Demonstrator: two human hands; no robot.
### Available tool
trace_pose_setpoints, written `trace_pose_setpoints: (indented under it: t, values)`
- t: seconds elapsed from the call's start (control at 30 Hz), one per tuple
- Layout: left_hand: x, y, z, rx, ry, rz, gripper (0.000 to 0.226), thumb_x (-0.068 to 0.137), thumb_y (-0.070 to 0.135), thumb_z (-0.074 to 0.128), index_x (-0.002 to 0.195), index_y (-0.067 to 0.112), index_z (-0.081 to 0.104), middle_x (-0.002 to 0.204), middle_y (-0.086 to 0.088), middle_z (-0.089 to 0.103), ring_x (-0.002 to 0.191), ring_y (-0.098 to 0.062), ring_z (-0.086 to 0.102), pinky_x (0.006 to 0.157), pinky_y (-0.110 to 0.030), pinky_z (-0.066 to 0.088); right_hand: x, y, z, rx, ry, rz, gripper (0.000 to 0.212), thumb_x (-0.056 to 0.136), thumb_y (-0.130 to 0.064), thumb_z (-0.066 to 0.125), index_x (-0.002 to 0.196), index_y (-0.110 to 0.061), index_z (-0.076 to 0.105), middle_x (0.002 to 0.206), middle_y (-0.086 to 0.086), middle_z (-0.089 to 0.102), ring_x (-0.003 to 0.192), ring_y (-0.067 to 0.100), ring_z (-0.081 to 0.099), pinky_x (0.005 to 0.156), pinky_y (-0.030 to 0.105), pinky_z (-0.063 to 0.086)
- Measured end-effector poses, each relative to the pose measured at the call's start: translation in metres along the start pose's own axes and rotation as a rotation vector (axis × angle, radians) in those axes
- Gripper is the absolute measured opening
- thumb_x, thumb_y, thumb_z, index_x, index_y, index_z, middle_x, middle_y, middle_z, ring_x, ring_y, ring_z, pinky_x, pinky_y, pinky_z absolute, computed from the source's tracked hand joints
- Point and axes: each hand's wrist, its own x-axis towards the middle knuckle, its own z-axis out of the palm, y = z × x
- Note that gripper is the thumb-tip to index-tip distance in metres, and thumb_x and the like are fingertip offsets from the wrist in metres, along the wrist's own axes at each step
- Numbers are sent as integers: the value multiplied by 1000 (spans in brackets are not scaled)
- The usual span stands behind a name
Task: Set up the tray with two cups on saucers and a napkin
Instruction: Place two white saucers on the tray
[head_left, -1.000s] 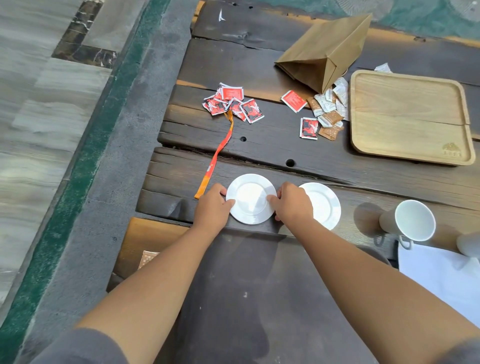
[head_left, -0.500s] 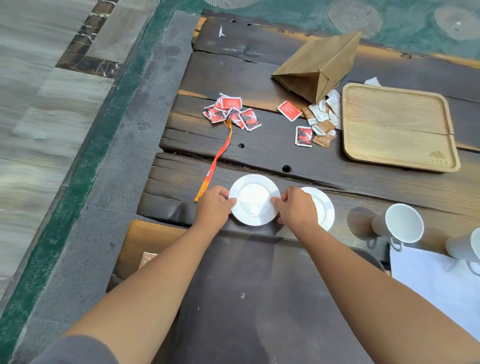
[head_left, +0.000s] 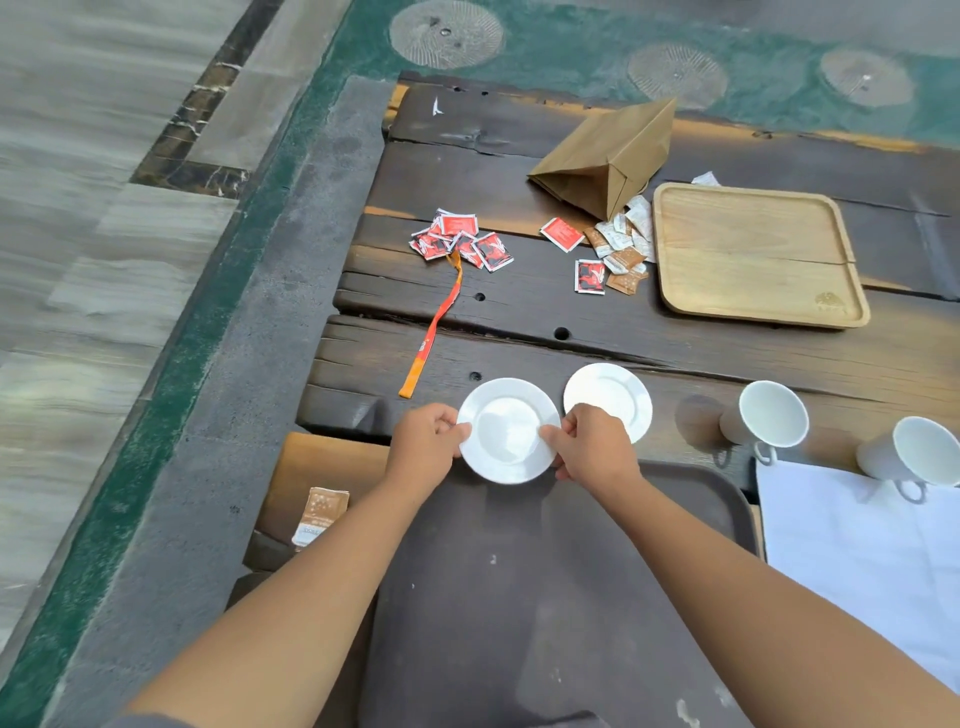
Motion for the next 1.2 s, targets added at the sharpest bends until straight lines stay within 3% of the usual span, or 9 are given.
trace_pose_setpoints:
  t: [0.17, 0.27, 0.47, 0.77, 0.93, 1.2]
  values:
    - [-27, -17, 4, 26, -41, -9, 13, 92, 15, 68, 79, 15, 66, 59, 2, 64, 42, 2, 51, 50, -20, 39, -29, 14, 6, 21, -27, 34, 30, 92, -30, 66, 75, -16, 45, 61, 7, 72, 47, 18, 70, 69, 45, 62]
    - [-38, -27, 8, 9, -49, -27, 10, 92, 12, 68, 82, 8, 67, 61, -3, 63, 44, -3, 49, 55, -26, 41, -44, 23, 14, 36, -36, 53, 27, 90, -30, 65, 76, -16, 47, 61, 5, 72, 46, 17, 70, 71, 45, 62]
    - [-51, -39, 8, 39, -118, -25, 16, 94, 10, 66, 87, -4, 65, 63, -10, 61, 37, -2, 45, 46, -19, 41, -61, 37, 24, 56, -66, 78, 26, 90, -29, 65, 77, -16, 47, 62, 3, 71, 48, 20, 71, 71, 46, 62]
    - [-70, -61, 15, 82, -150, -49, 14, 94, 14, 67, 84, 4, 67, 60, -3, 65, 40, -6, 49, 47, -16, 44, -80, 56, 35, 58, -90, 132, 24, 90, -29, 64, 77, -16, 49, 59, 2, 71, 48, 17, 70, 72, 46, 62]
    - [-80, -74, 19, 84, -155, -51, 16, 94, 19, 67, 78, 14, 68, 57, 2, 66, 44, -6, 54, 56, -25, 49, -90, 64, 40, 74, -90, 155, 22, 88, -29, 64, 78, -16, 49, 59, 3, 72, 47, 16, 70, 71, 43, 62]
    - [-91, -80, 17, 93, -176, -80, 16, 94, 18, 66, 79, 16, 68, 56, 2, 67, 43, -4, 54, 54, -21, 46, -99, 68, 46, 85, -95, 152, 21, 87, -27, 64, 79, -14, 50, 60, 5, 72, 47, 17, 70, 70, 41, 62]
